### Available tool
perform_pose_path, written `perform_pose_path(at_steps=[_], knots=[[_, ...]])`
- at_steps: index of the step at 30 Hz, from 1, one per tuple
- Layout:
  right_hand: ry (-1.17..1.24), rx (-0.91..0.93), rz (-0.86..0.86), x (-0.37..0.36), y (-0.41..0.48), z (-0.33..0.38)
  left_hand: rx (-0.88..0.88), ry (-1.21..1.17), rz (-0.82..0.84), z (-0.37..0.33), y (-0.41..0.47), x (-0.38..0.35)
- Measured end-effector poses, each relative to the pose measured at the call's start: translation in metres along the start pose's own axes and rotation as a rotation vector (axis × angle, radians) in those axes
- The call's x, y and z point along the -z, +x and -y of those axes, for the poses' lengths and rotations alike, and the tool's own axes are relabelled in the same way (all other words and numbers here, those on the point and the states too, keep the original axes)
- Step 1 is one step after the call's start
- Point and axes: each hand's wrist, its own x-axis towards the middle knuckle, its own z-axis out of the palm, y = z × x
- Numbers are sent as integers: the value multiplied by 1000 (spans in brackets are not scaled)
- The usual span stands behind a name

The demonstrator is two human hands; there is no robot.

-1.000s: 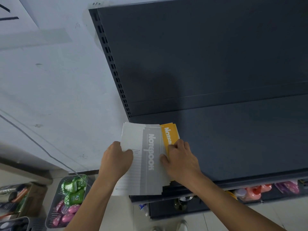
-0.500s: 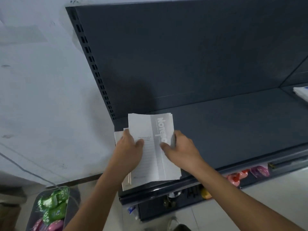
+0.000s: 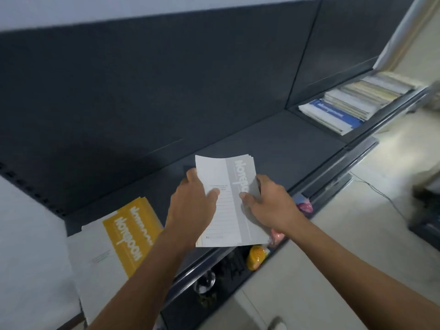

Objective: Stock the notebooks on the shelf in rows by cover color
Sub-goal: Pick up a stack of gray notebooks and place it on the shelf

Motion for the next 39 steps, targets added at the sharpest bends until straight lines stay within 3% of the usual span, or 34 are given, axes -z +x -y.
perform_pose_path(at_steps=[17, 39], knots=[[-55, -194, -200, 193, 39, -230, -235, 64, 157, -265, 42, -177], [-45, -331, -318, 344, 143, -364, -358, 7, 282, -459, 146, -308]])
